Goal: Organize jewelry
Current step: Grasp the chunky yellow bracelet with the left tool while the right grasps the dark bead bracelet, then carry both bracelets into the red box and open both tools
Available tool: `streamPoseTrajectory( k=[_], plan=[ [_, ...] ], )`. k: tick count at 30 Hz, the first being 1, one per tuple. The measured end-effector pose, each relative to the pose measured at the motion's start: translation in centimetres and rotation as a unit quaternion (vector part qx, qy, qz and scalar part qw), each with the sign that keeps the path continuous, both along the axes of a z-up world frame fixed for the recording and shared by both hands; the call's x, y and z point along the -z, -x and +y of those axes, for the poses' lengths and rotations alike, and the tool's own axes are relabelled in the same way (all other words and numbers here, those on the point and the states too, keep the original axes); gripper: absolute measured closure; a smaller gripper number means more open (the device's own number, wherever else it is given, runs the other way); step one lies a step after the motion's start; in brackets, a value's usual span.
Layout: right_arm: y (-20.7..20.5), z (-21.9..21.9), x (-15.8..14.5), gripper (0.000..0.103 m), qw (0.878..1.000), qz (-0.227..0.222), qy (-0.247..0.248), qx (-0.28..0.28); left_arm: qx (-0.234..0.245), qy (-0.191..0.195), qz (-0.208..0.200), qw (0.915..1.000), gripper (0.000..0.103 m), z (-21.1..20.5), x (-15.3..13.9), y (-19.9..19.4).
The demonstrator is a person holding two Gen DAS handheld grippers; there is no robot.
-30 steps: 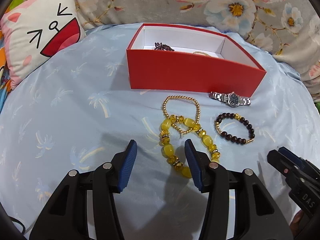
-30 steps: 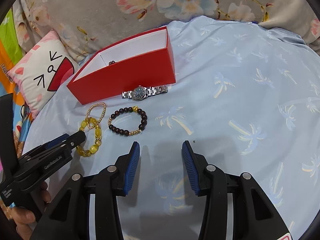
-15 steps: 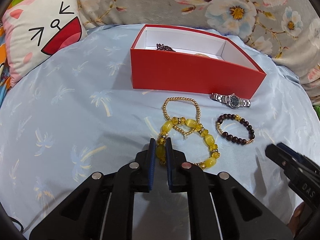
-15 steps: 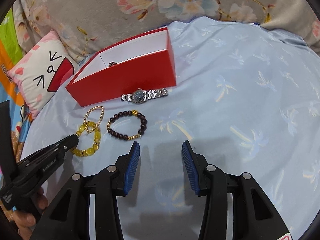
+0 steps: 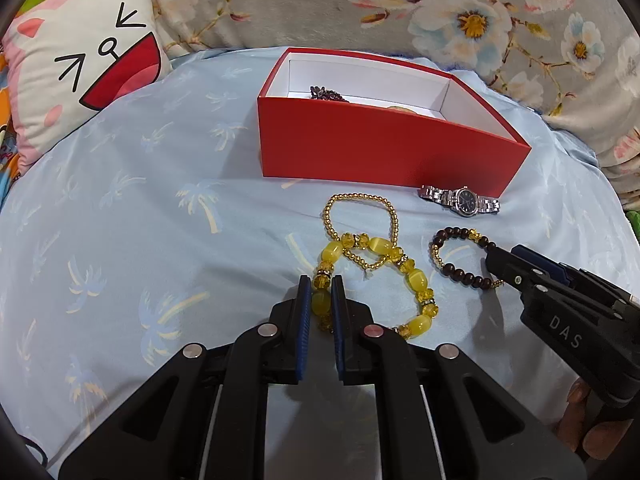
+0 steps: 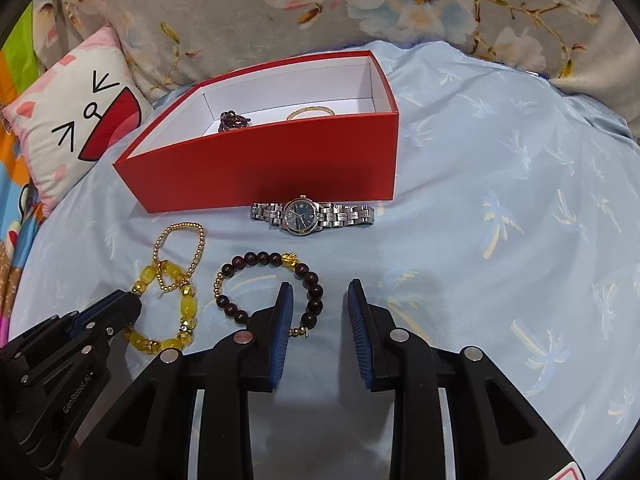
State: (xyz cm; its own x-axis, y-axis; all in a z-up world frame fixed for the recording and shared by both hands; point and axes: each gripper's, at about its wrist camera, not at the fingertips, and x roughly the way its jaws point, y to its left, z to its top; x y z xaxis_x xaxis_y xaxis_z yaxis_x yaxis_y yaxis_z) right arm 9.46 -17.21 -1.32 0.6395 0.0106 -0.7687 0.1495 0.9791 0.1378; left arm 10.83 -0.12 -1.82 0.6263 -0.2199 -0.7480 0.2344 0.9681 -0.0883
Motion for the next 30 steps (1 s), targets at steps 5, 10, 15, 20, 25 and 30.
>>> streamPoseTrajectory(
  k=[5,10,15,20,25,30],
  plan=[
    [0.1,-0.7,0.1,0.094,1.000,0.001,-0.006,0.017,0.000,0.001,0.000,1.0000,0.093,0.0,0.0,0.0],
    [0.8,-1.1,0.1,0.094,1.000,0.000,-0.021,0.018,0.002,0.019,0.002,0.9998,0.094,0.4,0.0,-0.1],
    [3.0,-1.3,0.0,0.095,0.999,0.000,-0.048,0.015,0.001,0.030,0.002,0.9996,0.094,1.0,-0.2,1.1],
    [5.5,-2.0,-1.1,0.095,0.996,-0.011,-0.083,0.022,0.011,0.040,0.000,0.9991,0.094,1.1,-1.6,3.1],
    [7.4,-2.0,-3.5,0.095,0.996,-0.035,-0.083,0.020,0.028,0.046,-0.021,0.9983,0.094,1.0,-4.8,4.7],
    [8.3,-2.2,-5.8,0.095,0.995,-0.056,-0.083,0.014,0.041,0.063,-0.035,0.9966,0.094,1.3,-8.1,5.3]
  ],
)
